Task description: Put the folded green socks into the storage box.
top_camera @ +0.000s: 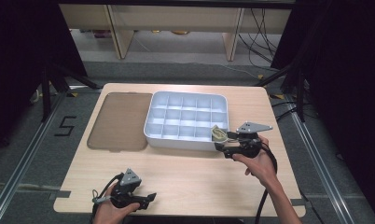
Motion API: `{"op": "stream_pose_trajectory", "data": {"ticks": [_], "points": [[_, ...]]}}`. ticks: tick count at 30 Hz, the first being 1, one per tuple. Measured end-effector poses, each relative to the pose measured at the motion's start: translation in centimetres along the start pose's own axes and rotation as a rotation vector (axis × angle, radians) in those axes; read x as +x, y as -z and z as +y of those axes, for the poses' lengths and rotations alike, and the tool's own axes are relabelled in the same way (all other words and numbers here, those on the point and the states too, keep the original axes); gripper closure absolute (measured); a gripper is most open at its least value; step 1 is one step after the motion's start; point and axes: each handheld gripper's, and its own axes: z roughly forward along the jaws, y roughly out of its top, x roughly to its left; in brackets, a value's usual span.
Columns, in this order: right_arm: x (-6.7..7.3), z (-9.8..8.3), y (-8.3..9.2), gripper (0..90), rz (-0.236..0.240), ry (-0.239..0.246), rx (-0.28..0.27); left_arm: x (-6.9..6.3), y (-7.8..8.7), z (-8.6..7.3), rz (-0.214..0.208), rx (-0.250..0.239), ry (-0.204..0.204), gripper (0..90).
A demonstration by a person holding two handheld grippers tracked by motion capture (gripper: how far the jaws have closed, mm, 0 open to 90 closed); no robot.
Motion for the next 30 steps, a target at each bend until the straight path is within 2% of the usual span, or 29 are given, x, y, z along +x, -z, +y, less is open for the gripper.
{"op": "stream_pose_trajectory", "data": {"ticks": [1,2,5,6,7,8,9,11,13,14,17,19,21,22,23,24,25,26,27,30], "points": [[0.1,-0.1,0.1,28.9,0.0,0.01,0.004,0.0,0.1,0.0,-0.005,0.008,-0.016,22.6],[0.1,-0.3,0.1,28.6,0.019,0.007,0.011,0.0,0.0,0.0,-0.002,0.006,-0.016,22.7],[0.4,-0.5,0.2,27.7,0.023,-0.007,0.018,0.2,0.0,-0.1,0.01,0.013,-0.018,22.6],[0.3,-0.7,0.1,27.2,0.021,0.018,0.003,0.2,0.0,-0.1,0.011,0.014,-0.015,22.6],[0.7,-0.9,0.3,26.4,0.01,-0.004,0.018,0.1,0.1,-0.1,0.003,0.002,-0.01,22.6],[0.7,-0.9,0.3,26.4,0.01,-0.004,0.018,0.1,0.1,-0.1,0.003,0.002,-0.01,22.6],[0.8,-1.0,0.5,26.3,0.015,-0.001,0.021,0.2,0.2,-0.1,-0.005,0.016,-0.032,22.6],[1.1,-1.3,0.6,26.3,0.037,0.007,0.008,0.2,0.0,-0.2,0.008,0.012,-0.014,22.6],[1.6,-1.7,0.9,25.7,0.032,-0.003,0.019,0.1,0.1,-0.3,0.0,0.005,-0.014,22.7],[1.8,-1.9,1.0,25.6,0.04,-0.004,0.021,0.2,0.2,-0.3,-0.005,0.009,-0.027,22.6],[2.2,-2.7,1.2,24.8,0.027,0.035,0.029,0.0,0.2,-0.3,-0.004,0.011,-0.028,22.6],[2.5,-3.0,1.2,24.8,0.04,0.015,0.029,-0.1,0.1,-0.3,0.002,0.009,-0.025,22.6],[2.5,-3.4,1.4,24.8,0.04,0.042,0.032,-0.2,0.0,-0.3,0.007,0.01,-0.024,22.7],[2.8,-3.6,1.5,24.8,0.036,0.016,0.041,-0.2,0.0,-0.3,0.0,0.01,-0.023,22.6],[2.8,-3.8,1.4,24.8,0.041,0.022,0.033,-0.2,0.0,-0.3,-0.003,0.006,-0.017,22.6],[2.7,-4.1,1.4,24.8,0.034,0.039,0.036,0.0,0.1,-0.3,-0.009,0.014,-0.033,22.6],[2.7,-4.3,1.4,24.7,0.042,0.038,0.04,-0.1,0.1,-0.3,-0.006,0.004,-0.021,22.6],[2.9,-4.5,1.5,24.7,0.047,0.025,0.054,0.0,0.1,-0.3,-0.007,0.01,-0.028,22.6],[2.8,-4.9,1.4,24.6,0.043,0.043,0.049,-0.1,0.0,-0.3,-0.007,0.01,-0.025,22.6],[3.0,-5.3,1.5,24.3,0.047,0.022,0.051,-0.1,0.0,-0.3,-0.01,0.019,-0.029,22.6]]}}
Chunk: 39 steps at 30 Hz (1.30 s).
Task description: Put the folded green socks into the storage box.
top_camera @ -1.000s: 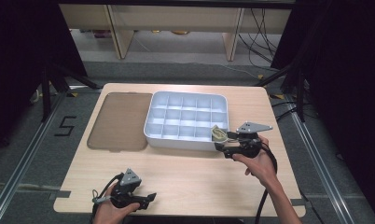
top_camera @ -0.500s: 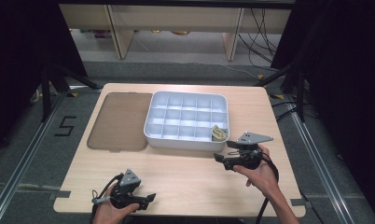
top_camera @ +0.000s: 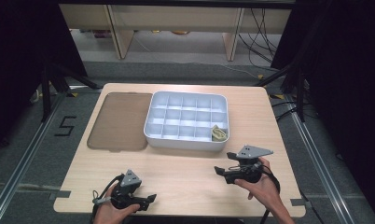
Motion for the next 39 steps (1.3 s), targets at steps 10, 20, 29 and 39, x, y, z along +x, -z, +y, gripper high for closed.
{"op": "stream_pose_trajectory", "data": {"ticks": [10,20,29,39], "points": [[0.5,-1.9,-0.4,19.3,0.02,0.038,0.032,0.0,-0.2,-0.1,0.011,-0.004,0.009,22.6],[1.3,-3.7,-0.7,17.7,0.047,0.058,0.098,0.0,-0.1,-0.1,0.006,0.002,0.002,22.6],[1.7,-5.5,-0.1,17.2,0.035,0.054,0.113,0.0,-0.2,-0.2,0.007,0.005,-0.001,22.6],[2.2,-6.5,0.3,17.1,0.024,0.06,0.135,-0.1,-0.2,-0.1,0.006,0.009,-0.002,22.6]]}}
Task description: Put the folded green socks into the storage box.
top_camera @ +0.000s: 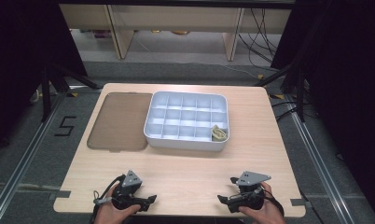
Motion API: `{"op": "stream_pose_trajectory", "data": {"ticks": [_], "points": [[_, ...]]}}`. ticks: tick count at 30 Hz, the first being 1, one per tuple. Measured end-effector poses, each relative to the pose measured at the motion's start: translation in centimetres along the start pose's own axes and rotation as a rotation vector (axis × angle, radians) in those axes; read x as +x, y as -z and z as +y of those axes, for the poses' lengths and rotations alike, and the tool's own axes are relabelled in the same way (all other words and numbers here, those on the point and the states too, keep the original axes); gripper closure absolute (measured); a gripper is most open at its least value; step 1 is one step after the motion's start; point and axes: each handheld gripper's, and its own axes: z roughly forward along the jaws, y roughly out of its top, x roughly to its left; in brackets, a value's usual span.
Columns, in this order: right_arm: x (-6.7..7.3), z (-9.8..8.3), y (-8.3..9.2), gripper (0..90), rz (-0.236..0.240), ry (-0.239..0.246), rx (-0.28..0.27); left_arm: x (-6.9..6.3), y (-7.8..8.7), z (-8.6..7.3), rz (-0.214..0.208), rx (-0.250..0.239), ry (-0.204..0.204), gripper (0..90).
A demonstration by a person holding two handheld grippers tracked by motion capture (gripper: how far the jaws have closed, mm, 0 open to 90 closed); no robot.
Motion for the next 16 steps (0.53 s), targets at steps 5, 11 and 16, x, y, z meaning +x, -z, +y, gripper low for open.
{"op": "stream_pose_trajectory", "data": {"ticks": [5,11,16], "points": [[-0.04,0.02,-0.04,17.1,0.003,0.008,-0.006,-0.04,-0.07,-0.02,0.003,-0.006,0.01,22.6],[-0.09,0.0,-0.04,17.1,0.001,0.0,-0.001,-0.01,-0.05,-0.02,0.0,0.0,0.003,22.6],[-0.22,-0.03,-0.06,17.1,-0.003,0.002,-0.003,0.09,-0.06,-0.04,0.013,-0.001,0.007,22.6]]}}
